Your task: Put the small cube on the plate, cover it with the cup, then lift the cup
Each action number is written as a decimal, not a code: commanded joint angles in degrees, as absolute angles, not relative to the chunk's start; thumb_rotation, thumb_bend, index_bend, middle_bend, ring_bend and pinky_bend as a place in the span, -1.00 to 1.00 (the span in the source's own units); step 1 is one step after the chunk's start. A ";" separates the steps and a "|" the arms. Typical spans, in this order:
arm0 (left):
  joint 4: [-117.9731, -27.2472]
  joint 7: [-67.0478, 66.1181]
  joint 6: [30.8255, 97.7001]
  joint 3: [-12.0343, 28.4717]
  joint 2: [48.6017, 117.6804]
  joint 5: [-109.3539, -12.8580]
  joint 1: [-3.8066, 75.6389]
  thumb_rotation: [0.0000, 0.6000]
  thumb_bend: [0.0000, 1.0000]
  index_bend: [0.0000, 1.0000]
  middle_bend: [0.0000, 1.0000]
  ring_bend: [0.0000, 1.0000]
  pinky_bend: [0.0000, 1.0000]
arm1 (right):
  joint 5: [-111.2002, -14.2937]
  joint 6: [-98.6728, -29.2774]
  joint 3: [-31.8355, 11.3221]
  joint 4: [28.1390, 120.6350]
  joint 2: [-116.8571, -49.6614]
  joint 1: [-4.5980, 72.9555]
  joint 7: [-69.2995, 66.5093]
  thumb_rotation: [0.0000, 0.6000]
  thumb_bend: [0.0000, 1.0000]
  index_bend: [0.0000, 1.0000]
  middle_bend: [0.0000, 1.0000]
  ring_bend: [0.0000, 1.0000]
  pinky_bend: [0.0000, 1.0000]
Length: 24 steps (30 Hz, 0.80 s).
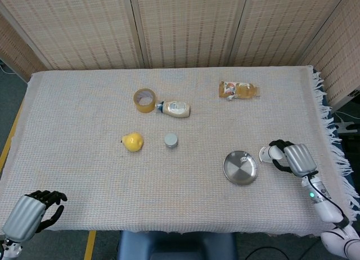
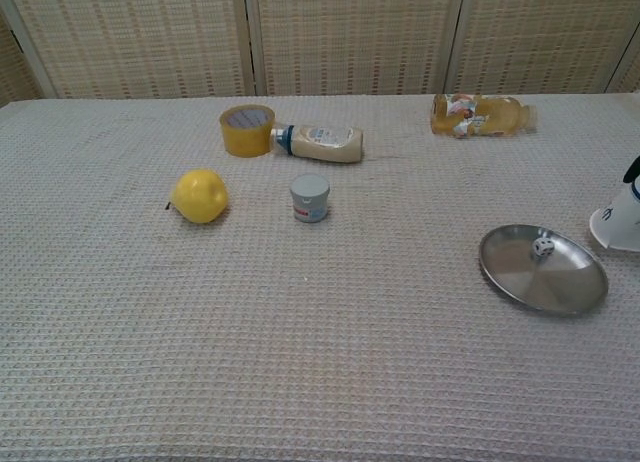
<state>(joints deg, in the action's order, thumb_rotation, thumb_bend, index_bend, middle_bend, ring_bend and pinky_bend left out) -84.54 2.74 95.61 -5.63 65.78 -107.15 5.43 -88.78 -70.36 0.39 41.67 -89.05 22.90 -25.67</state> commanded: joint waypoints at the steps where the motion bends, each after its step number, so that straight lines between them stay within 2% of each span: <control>1: -84.55 2.85 95.76 -5.60 65.73 -107.13 5.39 1.00 -0.14 -0.05 0.14 0.19 0.38 | -88.40 -68.59 0.65 42.31 -88.71 22.77 -24.44 1.00 -0.46 0.16 0.11 -0.19 0.46; 8: -84.63 2.74 95.78 -5.69 65.69 -107.31 5.39 1.00 -0.14 -0.05 0.14 0.19 0.38 | -87.19 -65.88 0.38 44.46 -87.56 22.74 -22.14 1.00 -0.46 0.04 0.09 -0.25 0.44; 11: -84.64 2.66 95.72 -5.67 65.72 -107.24 5.38 1.00 -0.14 -0.05 0.14 0.19 0.38 | -87.00 -64.98 0.38 45.00 -87.12 22.85 -21.44 1.00 -0.46 -0.05 0.01 -0.31 0.40; 15: -84.68 2.69 95.60 -5.69 65.63 -107.12 5.39 1.00 -0.14 -0.05 0.14 0.19 0.38 | -87.05 -64.03 0.62 46.44 -85.85 23.00 -19.54 1.00 -0.48 -0.29 -0.26 -0.56 0.22; 19: -84.65 2.72 95.77 -5.61 65.67 -107.04 5.32 1.00 -0.14 -0.05 0.14 0.19 0.38 | -86.34 -62.73 0.76 51.01 -82.86 22.79 -14.91 1.00 -0.66 -0.65 -0.63 -0.93 -0.06; 22: -84.64 2.85 95.90 -5.52 65.65 -106.90 5.26 1.00 -0.14 -0.05 0.14 0.19 0.38 | -85.61 -62.20 0.92 58.44 -78.70 22.33 -10.00 1.00 -0.75 -0.93 -0.87 -1.00 -0.26; 24: -84.66 2.90 95.87 -5.53 65.65 -106.89 5.28 1.00 -0.14 -0.05 0.14 0.19 0.38 | -85.25 -62.55 0.99 63.74 -75.90 21.92 -6.40 1.00 -0.78 -1.00 -0.98 -1.00 -0.39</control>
<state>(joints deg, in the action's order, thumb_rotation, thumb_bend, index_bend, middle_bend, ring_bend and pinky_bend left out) -84.65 2.90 95.87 -5.53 65.65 -106.90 5.28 -86.10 -62.84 0.80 56.24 -80.51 22.55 -11.95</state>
